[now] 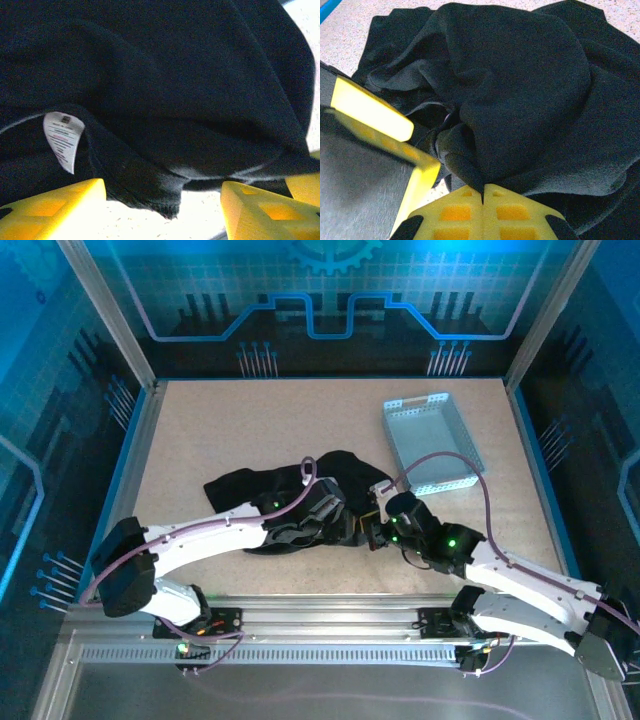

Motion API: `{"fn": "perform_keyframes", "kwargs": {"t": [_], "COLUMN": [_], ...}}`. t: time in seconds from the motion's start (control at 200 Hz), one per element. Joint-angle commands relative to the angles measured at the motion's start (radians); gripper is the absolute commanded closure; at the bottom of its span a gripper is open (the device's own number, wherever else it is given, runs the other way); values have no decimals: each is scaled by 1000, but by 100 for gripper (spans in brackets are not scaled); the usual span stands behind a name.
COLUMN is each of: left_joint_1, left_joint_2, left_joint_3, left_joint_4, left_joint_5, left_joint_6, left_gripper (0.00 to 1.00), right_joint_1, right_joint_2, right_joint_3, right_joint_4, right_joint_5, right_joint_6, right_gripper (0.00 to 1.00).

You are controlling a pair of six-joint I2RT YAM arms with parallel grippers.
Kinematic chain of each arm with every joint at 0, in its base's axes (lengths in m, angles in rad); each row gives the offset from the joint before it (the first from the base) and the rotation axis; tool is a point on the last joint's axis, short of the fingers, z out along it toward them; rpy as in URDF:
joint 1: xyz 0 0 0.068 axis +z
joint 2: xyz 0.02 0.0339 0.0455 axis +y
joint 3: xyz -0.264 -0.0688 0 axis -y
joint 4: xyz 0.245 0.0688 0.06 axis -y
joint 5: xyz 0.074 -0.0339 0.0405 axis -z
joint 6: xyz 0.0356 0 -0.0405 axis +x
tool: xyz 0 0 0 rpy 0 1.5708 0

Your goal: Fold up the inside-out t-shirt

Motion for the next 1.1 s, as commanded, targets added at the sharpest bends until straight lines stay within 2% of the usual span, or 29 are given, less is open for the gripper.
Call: {"fn": "perform_keyframes", "kwargs": {"t": [0.0,0.28,0.46,0.54,0.665,0.89,1.025,1.095], "left_joint_1": [-4,10,5,5,4,4,3,6], "left_joint_2": [13,98,97,76,23,-175,-320,-413], "left_joint_3": [-16,-6,-45,-93,-179,-336,-397,-405], "left_joint_4": [-27,-21,-33,-29,18,148,183,207], "left_joint_5": [-116,-50,-39,-38,-33,-92,-200,-275], "left_joint_6": [-68,-63,-51,-44,-32,-18,20,71], "left_gripper": [37,54,66,76,100,100,100,100], "right_joint_1": [22,34,32,32,28,21,-8,-36], "right_joint_2": [-23,-32,-2,12,22,30,39,37], "right_joint_3": [-10,-10,14,26,24,21,34,42], "right_joint_4": [40,49,42,39,56,22,-49,-76], "right_joint_5": [15,32,93,115,115,147,211,201], "right_joint_6": [1,-3,1,3,2,29,108,139], "right_gripper": [100,100,100,100,100,100,100,100]}}
